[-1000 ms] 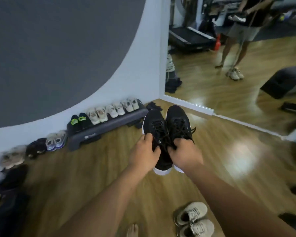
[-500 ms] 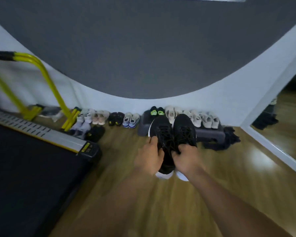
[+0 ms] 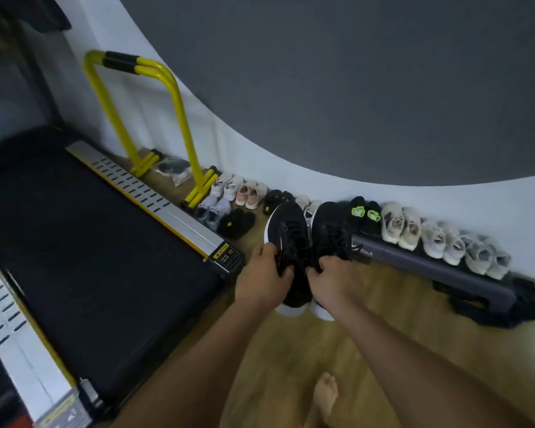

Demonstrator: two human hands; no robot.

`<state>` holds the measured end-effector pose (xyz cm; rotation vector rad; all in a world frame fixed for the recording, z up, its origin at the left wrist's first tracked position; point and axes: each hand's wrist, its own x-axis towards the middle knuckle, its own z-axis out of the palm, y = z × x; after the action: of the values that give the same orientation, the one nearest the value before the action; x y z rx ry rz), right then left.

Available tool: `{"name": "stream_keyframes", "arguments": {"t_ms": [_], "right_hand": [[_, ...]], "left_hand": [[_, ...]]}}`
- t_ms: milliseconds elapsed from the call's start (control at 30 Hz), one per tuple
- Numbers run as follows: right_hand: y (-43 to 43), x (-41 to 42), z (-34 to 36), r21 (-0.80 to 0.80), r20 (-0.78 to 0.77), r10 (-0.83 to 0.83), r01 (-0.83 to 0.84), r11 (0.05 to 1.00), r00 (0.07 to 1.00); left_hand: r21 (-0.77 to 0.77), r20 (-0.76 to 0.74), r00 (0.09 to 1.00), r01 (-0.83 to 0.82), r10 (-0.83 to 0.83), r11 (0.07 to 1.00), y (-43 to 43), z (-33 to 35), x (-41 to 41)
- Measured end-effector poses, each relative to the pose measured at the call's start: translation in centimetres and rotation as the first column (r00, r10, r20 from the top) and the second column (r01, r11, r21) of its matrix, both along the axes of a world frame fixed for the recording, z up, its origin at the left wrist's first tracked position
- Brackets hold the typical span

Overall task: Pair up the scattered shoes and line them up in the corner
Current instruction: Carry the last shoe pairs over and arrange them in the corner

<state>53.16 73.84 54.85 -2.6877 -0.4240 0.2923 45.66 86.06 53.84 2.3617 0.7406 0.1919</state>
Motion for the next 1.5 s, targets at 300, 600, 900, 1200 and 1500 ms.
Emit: {"name": "stream_keyframes", "arguments": {"t_ms": [300,600,900,1200,1500], "right_hand": [[5.4,11.6,-4.0,-0.016,-0.074,0.083,-0.084,0.996,0.994],[8.9,21.1,-7.8,-0.062,-0.216,0.146,-0.163,0.985,0.965],[18.1,30.4,-12.3,-0.089,-0.282,0.124,-0.154,0.984,0.951],[30.8,40.3,-23.2,-0.137,-0.451,-0.032,-0.034,0.990,0.892],[38.5,46.8,-45.2,-0.173,-0.628,-0.130,0.026,0.985,0.768]], "left_hand": [[-0.025,-0.131,0.986,-0.109,0.105,0.994,4.4,-1.5,8.8],[-0.129,-0.333,0.941,-0.102,0.054,0.986,6.8,-4.5,17.5],[-0.179,-0.452,0.887,-0.193,0.093,0.965,16.6,-10.5,28.3],[-0.306,-0.613,0.788,-0.172,-0.056,0.936,29.5,-22.6,41.4],[-0.361,-0.650,0.753,-0.184,-0.105,0.914,38.3,-43.7,48.0]]}}
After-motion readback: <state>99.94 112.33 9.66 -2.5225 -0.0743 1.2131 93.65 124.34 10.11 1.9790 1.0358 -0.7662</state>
